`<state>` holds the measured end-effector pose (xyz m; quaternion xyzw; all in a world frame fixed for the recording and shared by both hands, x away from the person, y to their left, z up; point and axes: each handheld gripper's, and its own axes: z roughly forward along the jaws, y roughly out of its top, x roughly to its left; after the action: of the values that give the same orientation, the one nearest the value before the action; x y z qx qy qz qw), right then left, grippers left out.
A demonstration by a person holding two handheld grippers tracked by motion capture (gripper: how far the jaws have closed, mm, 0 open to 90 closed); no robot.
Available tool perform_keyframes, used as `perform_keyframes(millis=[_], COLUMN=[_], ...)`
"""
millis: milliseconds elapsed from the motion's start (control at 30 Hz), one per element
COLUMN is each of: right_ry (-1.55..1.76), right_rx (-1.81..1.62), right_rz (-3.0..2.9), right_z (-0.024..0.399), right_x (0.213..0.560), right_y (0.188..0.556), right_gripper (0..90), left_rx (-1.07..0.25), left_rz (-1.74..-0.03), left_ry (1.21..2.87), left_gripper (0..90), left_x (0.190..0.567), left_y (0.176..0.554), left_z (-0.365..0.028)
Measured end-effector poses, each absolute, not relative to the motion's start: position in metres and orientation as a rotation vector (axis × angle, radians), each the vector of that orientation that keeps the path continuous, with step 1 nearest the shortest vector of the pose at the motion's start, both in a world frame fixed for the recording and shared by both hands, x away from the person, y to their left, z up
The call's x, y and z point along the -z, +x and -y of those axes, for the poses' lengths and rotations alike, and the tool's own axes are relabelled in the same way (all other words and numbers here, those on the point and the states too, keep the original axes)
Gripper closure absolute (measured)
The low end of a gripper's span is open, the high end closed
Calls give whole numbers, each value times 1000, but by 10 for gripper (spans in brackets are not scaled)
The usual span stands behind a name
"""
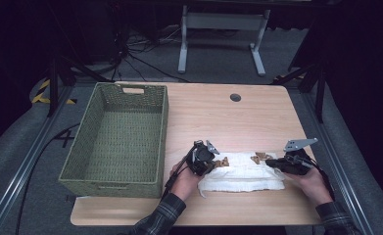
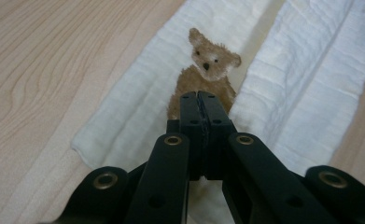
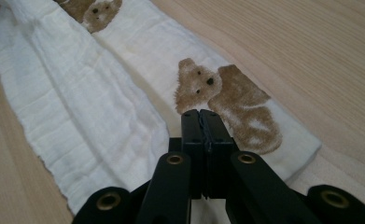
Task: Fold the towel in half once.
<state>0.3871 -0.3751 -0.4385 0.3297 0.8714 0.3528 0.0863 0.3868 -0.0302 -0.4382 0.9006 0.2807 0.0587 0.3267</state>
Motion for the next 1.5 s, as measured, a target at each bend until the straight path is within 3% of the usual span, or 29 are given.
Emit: perform_keyframes(millis=[1067,1500], right_ry=[973,990], right_rx=[-1008,-1080], right_rz=[-2630,-2544], right_z=[394,400], right_x=[445,433], right_y=[316,335], right_gripper=[892,882], left_rx=[-129,-208], left_rz=[-676,-752], left_ry=[2373,2298], left_gripper=[850,859], left_x=[432,419], left_y=[325,350], left_z=[7,5])
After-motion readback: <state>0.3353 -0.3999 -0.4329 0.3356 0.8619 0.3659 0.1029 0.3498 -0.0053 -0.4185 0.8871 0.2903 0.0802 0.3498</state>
